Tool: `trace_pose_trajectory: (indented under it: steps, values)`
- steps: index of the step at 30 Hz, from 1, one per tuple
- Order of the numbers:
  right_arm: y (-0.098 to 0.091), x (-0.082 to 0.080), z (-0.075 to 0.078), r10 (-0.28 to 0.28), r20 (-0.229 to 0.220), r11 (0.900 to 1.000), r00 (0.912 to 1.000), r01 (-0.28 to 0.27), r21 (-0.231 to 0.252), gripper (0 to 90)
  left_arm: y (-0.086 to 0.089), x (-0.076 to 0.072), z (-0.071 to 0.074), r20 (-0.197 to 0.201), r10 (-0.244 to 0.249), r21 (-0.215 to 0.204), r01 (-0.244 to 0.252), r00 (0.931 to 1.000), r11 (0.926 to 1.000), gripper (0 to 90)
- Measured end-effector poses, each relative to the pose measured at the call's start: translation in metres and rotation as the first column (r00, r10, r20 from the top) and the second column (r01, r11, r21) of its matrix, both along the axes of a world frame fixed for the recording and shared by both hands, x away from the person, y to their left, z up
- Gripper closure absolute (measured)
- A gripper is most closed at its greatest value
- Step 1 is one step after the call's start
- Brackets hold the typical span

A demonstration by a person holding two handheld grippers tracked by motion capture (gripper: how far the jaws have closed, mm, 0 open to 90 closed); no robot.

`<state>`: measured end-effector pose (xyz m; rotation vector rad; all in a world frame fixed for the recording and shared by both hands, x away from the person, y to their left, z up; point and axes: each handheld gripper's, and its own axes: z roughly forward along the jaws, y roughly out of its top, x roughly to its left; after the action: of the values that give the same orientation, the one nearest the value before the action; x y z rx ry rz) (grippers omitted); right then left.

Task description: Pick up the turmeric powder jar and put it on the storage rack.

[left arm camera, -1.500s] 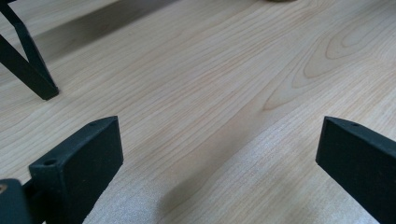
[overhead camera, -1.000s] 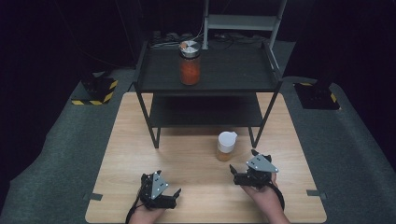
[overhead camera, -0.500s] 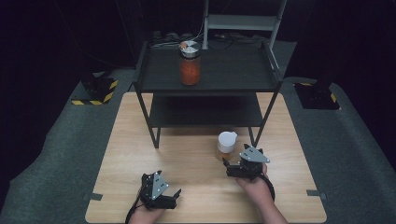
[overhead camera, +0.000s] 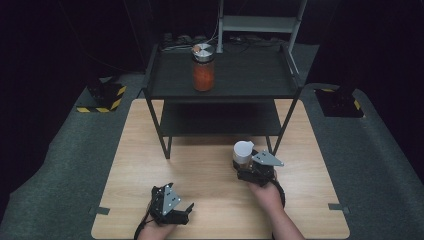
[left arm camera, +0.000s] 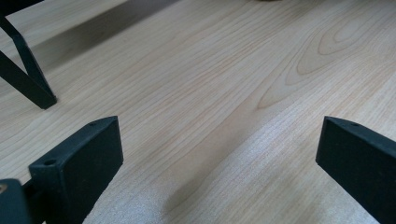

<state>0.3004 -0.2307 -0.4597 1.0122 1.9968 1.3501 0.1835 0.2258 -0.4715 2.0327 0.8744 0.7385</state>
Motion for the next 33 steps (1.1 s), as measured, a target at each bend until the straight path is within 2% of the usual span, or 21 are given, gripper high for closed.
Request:
trace_pose_trajectory:
  steps: [4,14,19,33]
  values:
    - [0.001,0.004,-0.001,0.012,-0.002,0.9998,0.9999,-0.012,0.018,23.4,0.0,0.0,0.0,0.002,0.0,0.005,0.0,1.0,1.0,0.9]
    - [0.003,0.011,-0.006,0.001,-0.01,0.9982,1.0,-0.001,0.06,27.8,-0.001,0.0,0.0,0.006,-0.008,0.018,0.008,1.0,0.9998,0.9]
    - [0.0,0.011,-0.01,0.006,0.003,0.9972,1.0,-0.006,0.075,28.7,-0.001,-0.001,0.0,0.009,-0.011,0.022,0.011,0.9999,0.9997,0.9]
    - [-0.013,-0.01,-0.005,0.012,0.058,0.9952,0.9983,-0.018,0.097,29.1,-0.001,0.0,0.0,0.007,-0.016,0.028,0.016,0.9998,0.9995,0.9]
